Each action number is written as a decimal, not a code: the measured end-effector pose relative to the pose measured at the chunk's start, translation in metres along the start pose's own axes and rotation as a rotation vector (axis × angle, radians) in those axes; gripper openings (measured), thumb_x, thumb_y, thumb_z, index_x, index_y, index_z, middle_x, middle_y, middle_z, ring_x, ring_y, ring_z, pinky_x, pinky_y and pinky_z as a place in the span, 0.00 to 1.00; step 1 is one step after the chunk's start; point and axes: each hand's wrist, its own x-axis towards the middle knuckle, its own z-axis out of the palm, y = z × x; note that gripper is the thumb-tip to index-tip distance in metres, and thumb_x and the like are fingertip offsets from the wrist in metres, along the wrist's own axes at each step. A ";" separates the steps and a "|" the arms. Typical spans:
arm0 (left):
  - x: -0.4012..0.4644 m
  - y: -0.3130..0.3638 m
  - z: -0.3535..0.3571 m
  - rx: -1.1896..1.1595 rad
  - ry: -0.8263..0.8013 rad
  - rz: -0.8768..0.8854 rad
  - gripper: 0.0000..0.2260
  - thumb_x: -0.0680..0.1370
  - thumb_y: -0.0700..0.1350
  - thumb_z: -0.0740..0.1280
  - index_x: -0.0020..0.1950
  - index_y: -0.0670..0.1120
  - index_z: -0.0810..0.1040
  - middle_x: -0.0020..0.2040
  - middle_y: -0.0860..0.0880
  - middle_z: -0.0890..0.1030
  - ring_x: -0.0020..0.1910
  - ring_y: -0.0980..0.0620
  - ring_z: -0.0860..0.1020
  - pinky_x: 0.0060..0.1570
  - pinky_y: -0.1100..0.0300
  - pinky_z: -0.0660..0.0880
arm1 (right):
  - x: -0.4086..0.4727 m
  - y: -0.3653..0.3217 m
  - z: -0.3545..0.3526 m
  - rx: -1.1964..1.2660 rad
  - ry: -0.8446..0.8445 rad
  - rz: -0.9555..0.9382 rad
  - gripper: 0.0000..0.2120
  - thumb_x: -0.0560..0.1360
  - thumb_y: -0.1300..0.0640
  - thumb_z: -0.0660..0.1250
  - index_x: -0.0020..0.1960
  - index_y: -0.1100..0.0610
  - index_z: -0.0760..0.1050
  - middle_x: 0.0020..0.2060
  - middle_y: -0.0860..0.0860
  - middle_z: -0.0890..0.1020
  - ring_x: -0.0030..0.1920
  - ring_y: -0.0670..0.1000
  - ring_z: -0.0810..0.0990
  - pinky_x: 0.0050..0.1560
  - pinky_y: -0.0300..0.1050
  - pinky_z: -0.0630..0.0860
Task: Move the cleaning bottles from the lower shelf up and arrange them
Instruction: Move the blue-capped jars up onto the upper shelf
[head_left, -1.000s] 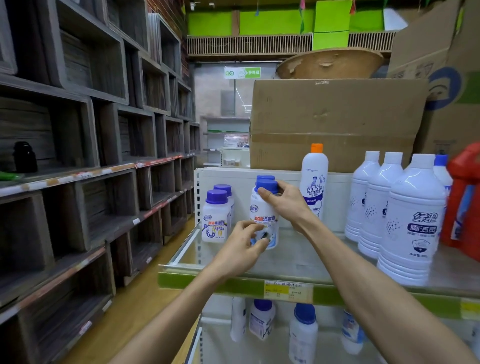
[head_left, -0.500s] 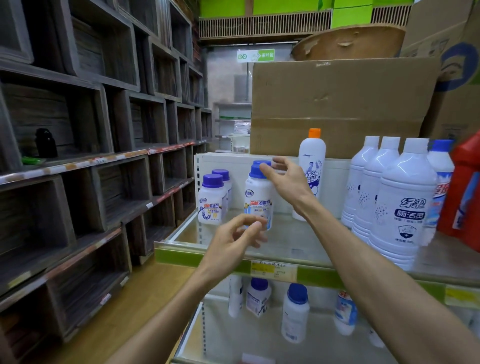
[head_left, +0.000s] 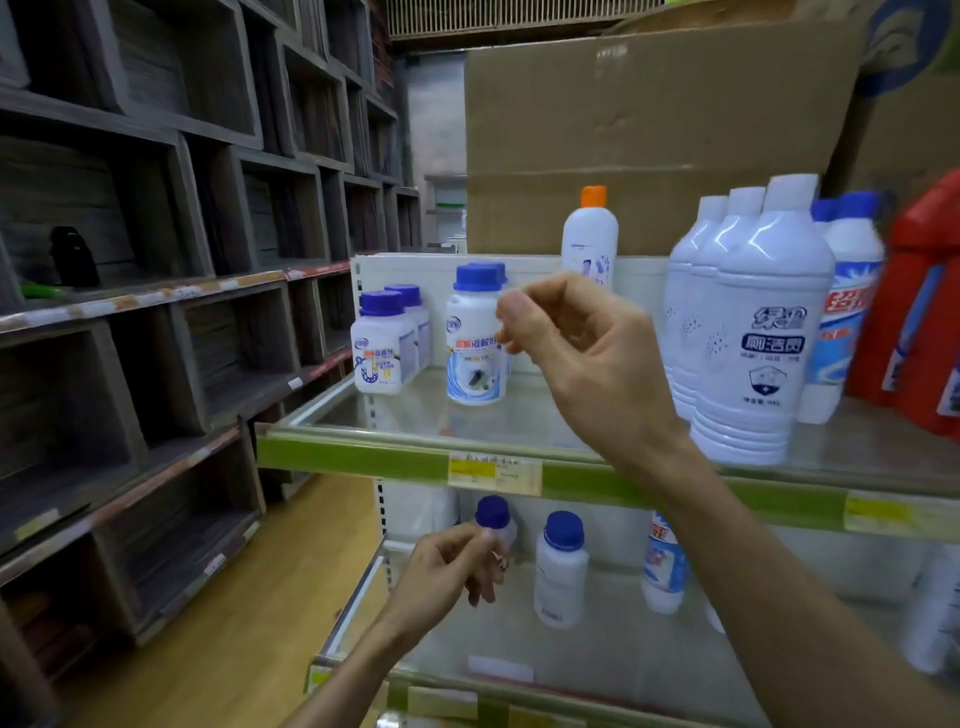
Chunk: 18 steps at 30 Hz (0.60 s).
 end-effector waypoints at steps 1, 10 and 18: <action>0.004 -0.007 0.004 -0.004 0.017 -0.008 0.17 0.80 0.58 0.66 0.49 0.45 0.84 0.37 0.45 0.83 0.35 0.46 0.81 0.33 0.56 0.76 | -0.015 0.000 -0.004 0.000 -0.018 -0.017 0.04 0.81 0.57 0.68 0.47 0.53 0.79 0.38 0.46 0.84 0.40 0.46 0.84 0.44 0.46 0.82; 0.056 -0.061 0.047 0.011 0.191 -0.032 0.07 0.82 0.45 0.66 0.53 0.45 0.83 0.47 0.36 0.84 0.40 0.41 0.81 0.40 0.43 0.79 | -0.142 0.071 -0.030 -0.164 -0.081 -0.031 0.06 0.77 0.55 0.69 0.43 0.56 0.82 0.36 0.41 0.81 0.37 0.46 0.80 0.42 0.38 0.76; 0.104 -0.111 0.088 0.145 0.169 -0.090 0.23 0.77 0.52 0.73 0.69 0.50 0.73 0.61 0.50 0.77 0.55 0.56 0.78 0.50 0.63 0.75 | -0.218 0.193 -0.058 -0.239 -0.055 0.456 0.11 0.79 0.54 0.70 0.39 0.45 0.79 0.36 0.47 0.84 0.36 0.44 0.80 0.40 0.40 0.77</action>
